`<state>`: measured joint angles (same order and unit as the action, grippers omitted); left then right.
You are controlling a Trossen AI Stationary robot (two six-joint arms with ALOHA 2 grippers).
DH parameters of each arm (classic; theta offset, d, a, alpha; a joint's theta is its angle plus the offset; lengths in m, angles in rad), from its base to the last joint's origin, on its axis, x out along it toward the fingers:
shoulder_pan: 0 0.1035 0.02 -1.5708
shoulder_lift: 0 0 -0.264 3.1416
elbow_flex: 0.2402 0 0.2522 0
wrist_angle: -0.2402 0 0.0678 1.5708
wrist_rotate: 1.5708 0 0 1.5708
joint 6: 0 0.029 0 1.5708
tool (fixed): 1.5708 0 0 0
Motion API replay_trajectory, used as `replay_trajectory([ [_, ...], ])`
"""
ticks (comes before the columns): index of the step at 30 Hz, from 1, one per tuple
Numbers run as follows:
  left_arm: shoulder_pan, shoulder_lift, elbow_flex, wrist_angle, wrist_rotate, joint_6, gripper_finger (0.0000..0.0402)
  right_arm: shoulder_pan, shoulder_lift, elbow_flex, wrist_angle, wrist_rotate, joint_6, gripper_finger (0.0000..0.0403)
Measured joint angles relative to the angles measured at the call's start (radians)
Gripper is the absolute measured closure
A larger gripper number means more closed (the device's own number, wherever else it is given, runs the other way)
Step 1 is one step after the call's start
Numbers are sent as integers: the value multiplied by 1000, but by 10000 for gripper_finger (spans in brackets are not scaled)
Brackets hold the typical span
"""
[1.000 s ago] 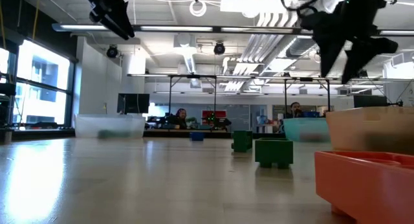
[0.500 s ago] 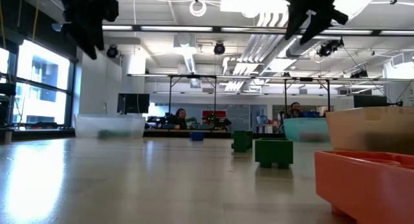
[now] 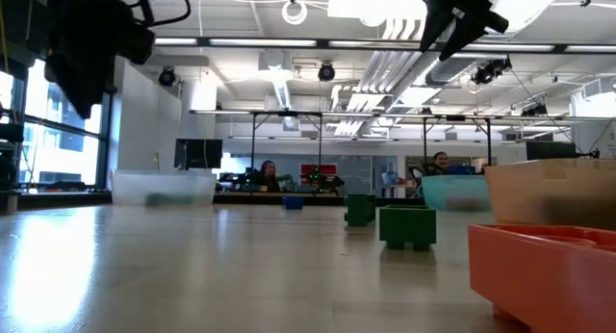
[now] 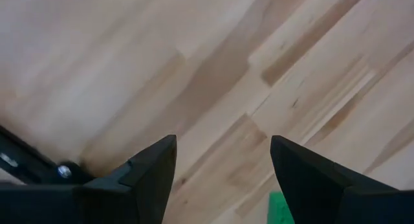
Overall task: Sort & place blocks by color
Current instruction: Put the green game piece into the transparent bin
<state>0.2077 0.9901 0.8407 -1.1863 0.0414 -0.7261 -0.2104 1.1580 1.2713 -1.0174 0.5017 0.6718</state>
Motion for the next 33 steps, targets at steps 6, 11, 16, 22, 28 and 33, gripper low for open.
replay_trajectory([
  [6,-194,0,-92,36,1,-176,165,0,0,0,-4,-10,-17,179],
  [11,-348,0,-143,106,1,-358,165,0,0,0,-4,-15,-47,179],
  [16,-492,3,-188,206,-1,-530,167,0,0,0,-4,-33,-52,179],
  [22,-649,42,-226,338,-34,-696,167,1,0,0,-5,-49,-52,179],
  [28,-763,129,-226,416,-57,-809,167,1,0,0,-11,-50,-75,179],
  [33,-829,217,-226,469,-57,-891,167,1,0,0,-13,-56,-87,179],
])
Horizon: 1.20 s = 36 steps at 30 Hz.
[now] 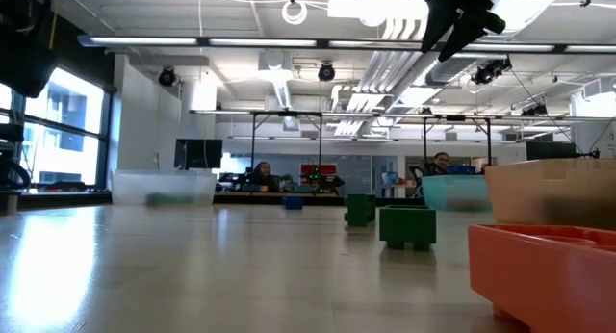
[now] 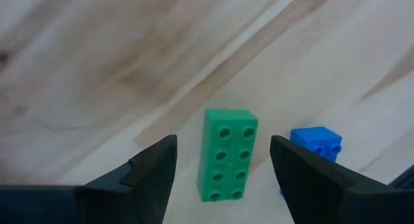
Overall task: Sort & place blocks by color
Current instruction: Put the green game piece into the transparent bin
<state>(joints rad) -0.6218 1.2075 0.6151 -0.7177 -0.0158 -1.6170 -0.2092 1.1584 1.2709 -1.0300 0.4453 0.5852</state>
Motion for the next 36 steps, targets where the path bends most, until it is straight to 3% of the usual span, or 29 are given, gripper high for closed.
replay_trajectory([
  [8,-70,100,1,132,-22,-82,167,0,0,0,-1,-1,-18,179],
  [26,-108,259,10,134,-10,-136,170,0,0,0,0,-14,-18,179],
  [29,-108,259,10,126,-14,-144,192,0,0,0,0,-16,-14,179],
  [36,-108,266,47,76,-29,-103,295,0,0,0,0,-16,-10,179],
])
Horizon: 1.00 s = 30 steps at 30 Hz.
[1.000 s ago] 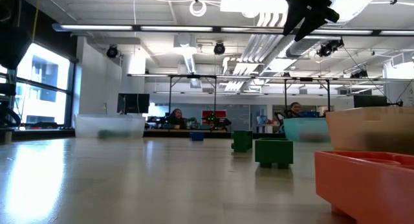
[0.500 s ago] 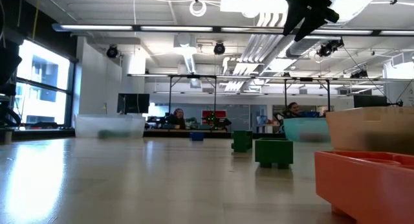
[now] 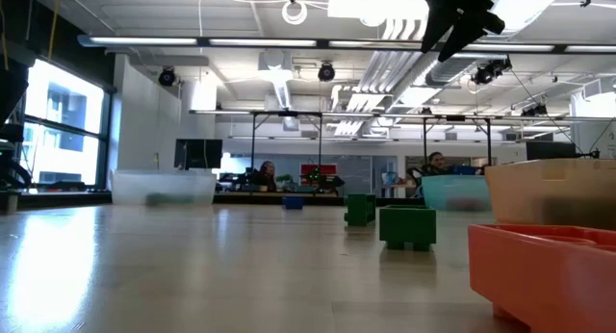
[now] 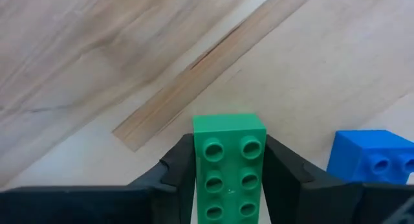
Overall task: Sort & place blocks by color
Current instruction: Put the green game piece into the transparent bin
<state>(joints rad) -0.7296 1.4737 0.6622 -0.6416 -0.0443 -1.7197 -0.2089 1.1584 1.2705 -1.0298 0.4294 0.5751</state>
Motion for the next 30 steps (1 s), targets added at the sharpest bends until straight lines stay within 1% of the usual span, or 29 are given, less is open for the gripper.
replay_trajectory([
  [2,-1,4,16,1,-28,9,295,0,0,0,3,0,0,179],
  [7,11,4,69,5,-153,25,295,0,0,0,19,0,0,179],
  [13,97,-36,106,-14,-271,107,295,0,1,0,59,-1,-5,179],
  [17,196,-105,108,-31,-329,226,295,0,5,0,74,-2,-6,179],
  [21,321,-189,109,-76,-372,378,295,0,11,0,89,-10,-7,179],
  [30,663,-405,110,-116,-412,767,295,-1,29,-1,124,-21,-7,179],
])
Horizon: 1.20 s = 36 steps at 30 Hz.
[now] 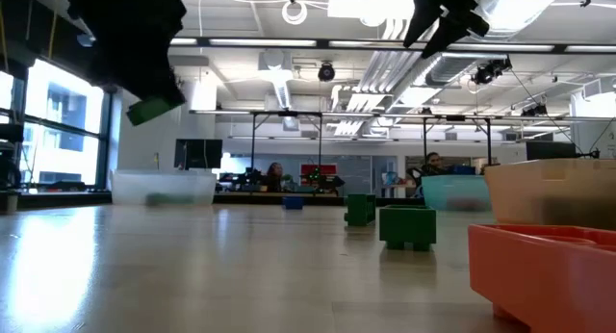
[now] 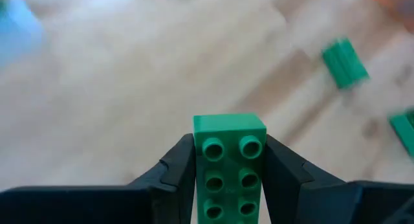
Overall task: Sort & place blocks by color
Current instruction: Put the green game piece into the transparent bin
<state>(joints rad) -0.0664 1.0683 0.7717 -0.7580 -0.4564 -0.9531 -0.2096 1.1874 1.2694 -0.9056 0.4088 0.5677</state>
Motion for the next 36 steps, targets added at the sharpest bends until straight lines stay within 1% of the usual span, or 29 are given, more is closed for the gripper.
replay_trajectory([
  [5,213,-87,0,10,-5,189,295,0,7,0,12,6,-6,179],
  [9,380,-121,1,31,-5,334,295,0,11,0,61,17,-8,179],
  [14,574,-117,0,87,22,529,295,0,13,0,166,16,-11,179],
  [21,824,-72,1,209,118,738,295,0,13,0,360,29,-72,178],
  [23,890,-49,1,244,149,778,295,0,13,0,408,29,-84,178],
  [25,951,-20,1,273,204,800,295,0,13,0,449,29,-99,178],
  [27,1007,17,1,290,264,808,295,0,15,0,498,30,-118,178],
  [29,1055,57,1,309,294,808,295,0,25,0,573,36,-138,178],
  [33,1122,143,1,326,331,808,295,0,67,1,772,20,-222,178],
  [36,1134,179,1,351,349,808,295,-7,111,1,900,16,-289,178],
])
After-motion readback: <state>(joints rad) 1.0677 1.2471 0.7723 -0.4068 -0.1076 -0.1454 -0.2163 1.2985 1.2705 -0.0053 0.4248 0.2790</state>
